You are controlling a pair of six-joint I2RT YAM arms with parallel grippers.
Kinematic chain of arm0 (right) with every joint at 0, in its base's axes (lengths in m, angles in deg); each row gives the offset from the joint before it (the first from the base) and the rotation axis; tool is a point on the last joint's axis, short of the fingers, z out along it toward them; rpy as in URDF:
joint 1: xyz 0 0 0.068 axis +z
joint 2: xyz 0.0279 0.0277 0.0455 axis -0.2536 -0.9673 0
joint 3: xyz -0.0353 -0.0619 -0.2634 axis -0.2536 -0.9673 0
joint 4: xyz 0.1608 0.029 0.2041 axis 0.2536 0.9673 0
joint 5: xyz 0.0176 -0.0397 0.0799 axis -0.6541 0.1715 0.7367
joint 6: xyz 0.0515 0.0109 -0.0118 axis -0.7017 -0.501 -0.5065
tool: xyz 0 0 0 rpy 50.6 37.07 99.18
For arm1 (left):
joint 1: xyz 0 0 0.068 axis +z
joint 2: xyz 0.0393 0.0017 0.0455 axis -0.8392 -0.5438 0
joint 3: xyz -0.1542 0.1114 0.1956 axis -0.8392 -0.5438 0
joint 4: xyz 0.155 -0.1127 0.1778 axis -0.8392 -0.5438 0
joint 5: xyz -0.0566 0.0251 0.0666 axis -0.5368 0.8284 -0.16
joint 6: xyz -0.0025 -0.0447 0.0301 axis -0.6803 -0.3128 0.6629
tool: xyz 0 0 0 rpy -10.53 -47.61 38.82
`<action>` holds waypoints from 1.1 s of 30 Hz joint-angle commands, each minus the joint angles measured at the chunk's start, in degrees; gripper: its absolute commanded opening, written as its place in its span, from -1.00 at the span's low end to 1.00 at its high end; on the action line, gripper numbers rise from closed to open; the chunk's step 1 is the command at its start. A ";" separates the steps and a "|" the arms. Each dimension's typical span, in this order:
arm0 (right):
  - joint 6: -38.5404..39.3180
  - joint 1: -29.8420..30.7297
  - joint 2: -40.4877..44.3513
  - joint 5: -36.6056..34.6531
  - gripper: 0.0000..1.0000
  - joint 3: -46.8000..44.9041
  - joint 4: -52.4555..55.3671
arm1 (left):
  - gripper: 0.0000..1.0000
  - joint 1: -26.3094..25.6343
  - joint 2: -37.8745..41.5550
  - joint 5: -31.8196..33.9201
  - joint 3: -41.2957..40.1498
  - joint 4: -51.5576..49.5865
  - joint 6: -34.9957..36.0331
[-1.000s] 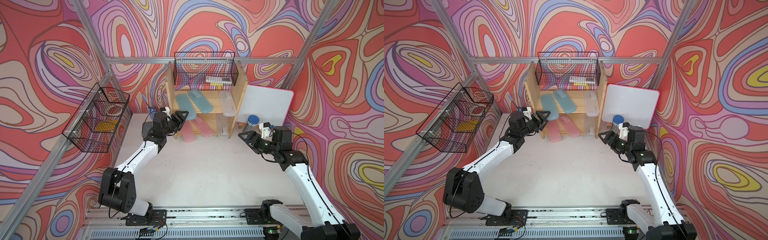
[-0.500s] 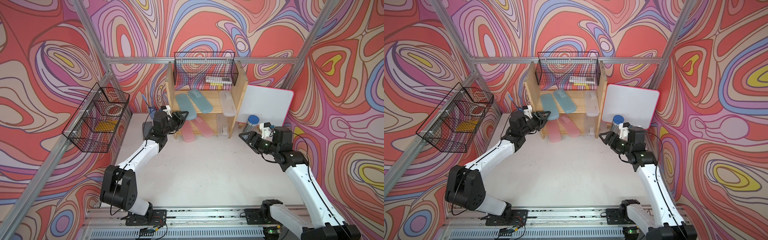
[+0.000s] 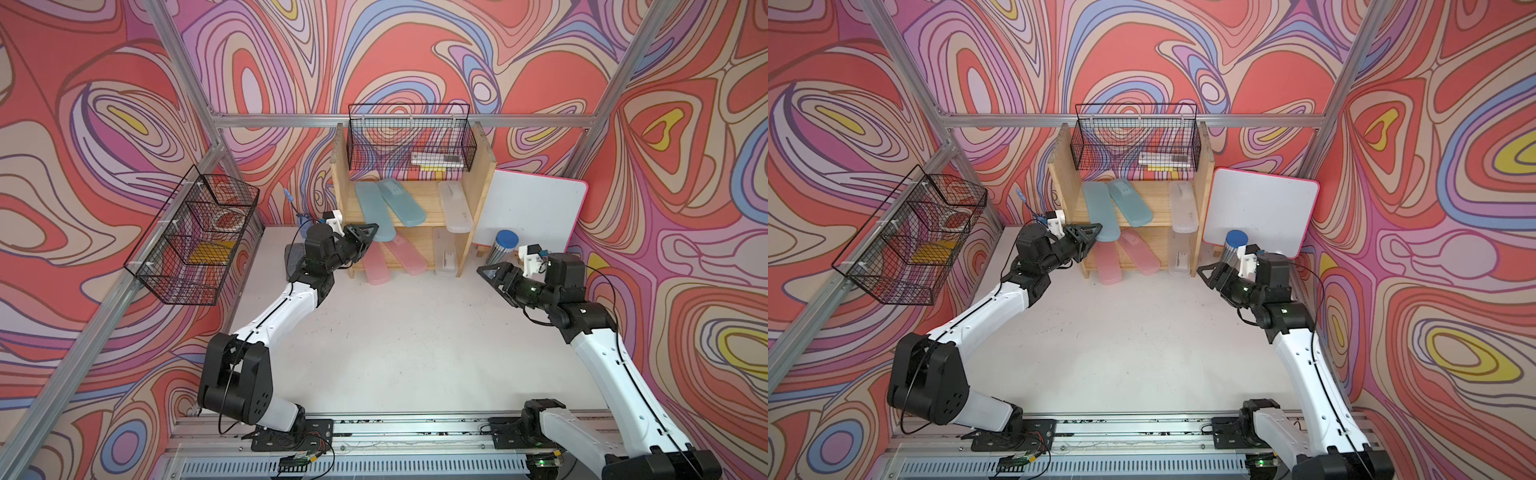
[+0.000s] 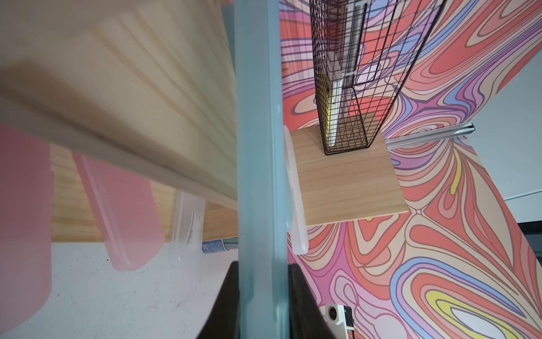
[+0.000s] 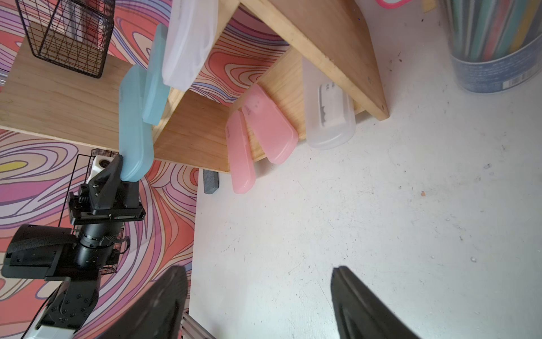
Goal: Remove the pencil cases from the shelf
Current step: Pick up the pencil case from the shelf.
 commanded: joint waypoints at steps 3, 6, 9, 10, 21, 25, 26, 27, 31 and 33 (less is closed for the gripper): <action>-1.48 1.56 -0.68 4.06 0.66 3.68 -0.68 | -0.95 -0.15 8.84 -5.39 -4.39 -2.64 2.71; -3.07 3.22 -1.38 4.97 0.67 3.97 -1.59 | -0.98 -0.13 14.25 -7.91 -7.45 -4.72 3.52; -4.99 6.08 -1.43 5.26 0.67 3.31 -4.29 | -0.99 -0.20 20.25 -10.37 -11.28 -6.69 3.77; -5.67 7.02 -1.46 5.24 0.66 2.88 -5.43 | -1.00 -0.19 22.36 -10.93 -12.69 -7.00 3.74; -15.17 23.09 -5.24 2.35 0.66 -0.07 -20.62 | -1.00 -0.23 43.84 -16.76 -31.52 -6.90 -1.27; -17.75 26.78 -8.29 2.39 0.61 -0.40 -26.80 | -1.00 -0.32 45.98 -19.22 -37.83 -0.07 -5.62; -18.71 27.56 -9.21 2.33 0.60 -0.57 -28.69 | -1.00 -0.32 46.07 -19.71 -38.59 1.47 -6.49; -19.55 28.21 -10.01 2.34 0.58 -0.68 -29.95 | -1.00 -0.32 46.00 -20.10 -39.16 2.50 -7.06; -22.17 29.83 -13.26 2.52 0.58 -0.95 -33.56 | -1.00 -0.49 45.00 -21.04 -40.45 7.23 -9.13; -23.18 30.26 -14.59 2.59 0.56 -0.95 -34.04 | -1.00 -0.58 44.23 -21.28 -41.04 10.08 -10.25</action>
